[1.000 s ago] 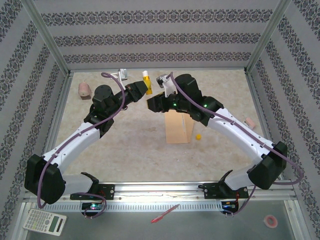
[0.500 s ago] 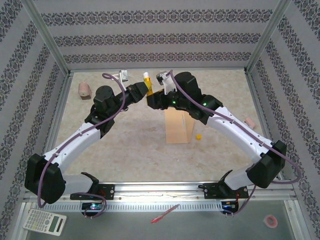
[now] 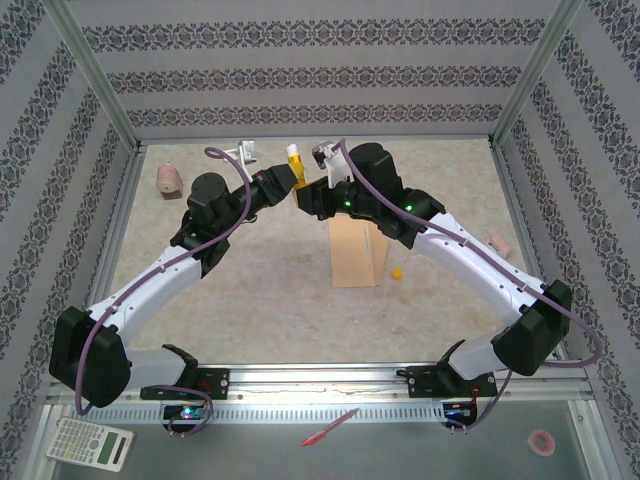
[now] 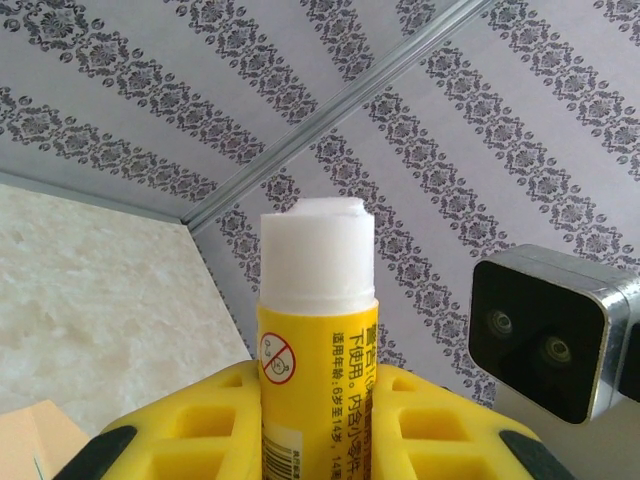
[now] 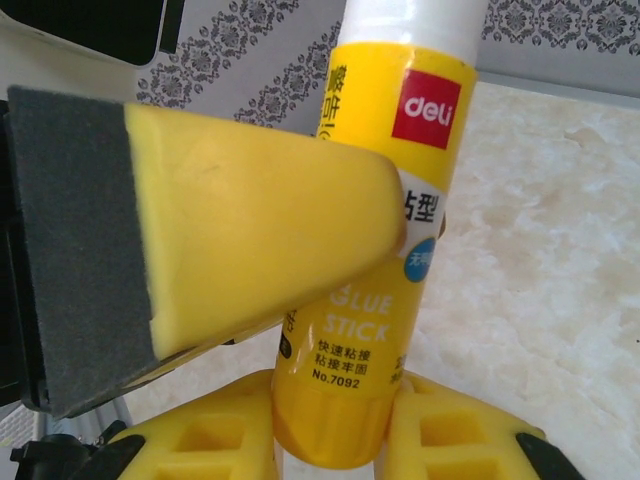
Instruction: Place the letter into the envelope and seal it
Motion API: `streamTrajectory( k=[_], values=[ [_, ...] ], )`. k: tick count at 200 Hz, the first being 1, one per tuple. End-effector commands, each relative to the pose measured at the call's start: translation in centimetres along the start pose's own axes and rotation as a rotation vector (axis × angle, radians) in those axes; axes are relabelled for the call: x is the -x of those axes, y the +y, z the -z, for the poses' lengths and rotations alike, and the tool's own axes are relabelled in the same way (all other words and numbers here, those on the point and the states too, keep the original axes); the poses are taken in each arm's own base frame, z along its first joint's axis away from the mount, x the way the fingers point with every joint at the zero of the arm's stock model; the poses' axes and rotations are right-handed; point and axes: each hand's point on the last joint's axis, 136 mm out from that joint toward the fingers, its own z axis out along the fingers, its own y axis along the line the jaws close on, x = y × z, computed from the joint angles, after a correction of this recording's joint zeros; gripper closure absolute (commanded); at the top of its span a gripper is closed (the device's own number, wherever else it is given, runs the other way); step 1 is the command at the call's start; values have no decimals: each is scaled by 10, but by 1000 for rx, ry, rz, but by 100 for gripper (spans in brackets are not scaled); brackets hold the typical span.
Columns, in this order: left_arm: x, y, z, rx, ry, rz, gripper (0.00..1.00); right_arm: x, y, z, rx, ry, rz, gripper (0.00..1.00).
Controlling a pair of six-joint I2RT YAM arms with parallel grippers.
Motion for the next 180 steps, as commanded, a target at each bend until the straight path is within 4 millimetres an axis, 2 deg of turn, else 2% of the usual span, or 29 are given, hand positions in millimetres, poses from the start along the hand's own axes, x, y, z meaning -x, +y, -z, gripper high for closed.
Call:
streamTrajectory(
  k=[1,26,68,96,130,180],
  values=[
    [-9,-19,0,-94,37,-14,100,21,22,10,80,-68,52,84],
    [-9,-31,3,-144,44,-47,100,26,29,21,150,-87,27,86],
    [-8,-69,10,-320,63,-127,100,40,41,52,325,-115,-32,86],
    [-11,-92,13,-443,100,-152,100,52,56,75,456,-141,-40,87],
    [-12,-112,18,-568,127,-151,100,63,73,99,569,-167,-24,87],
    [-16,-130,24,-673,180,-173,100,66,95,119,668,-155,17,87]
  ],
)
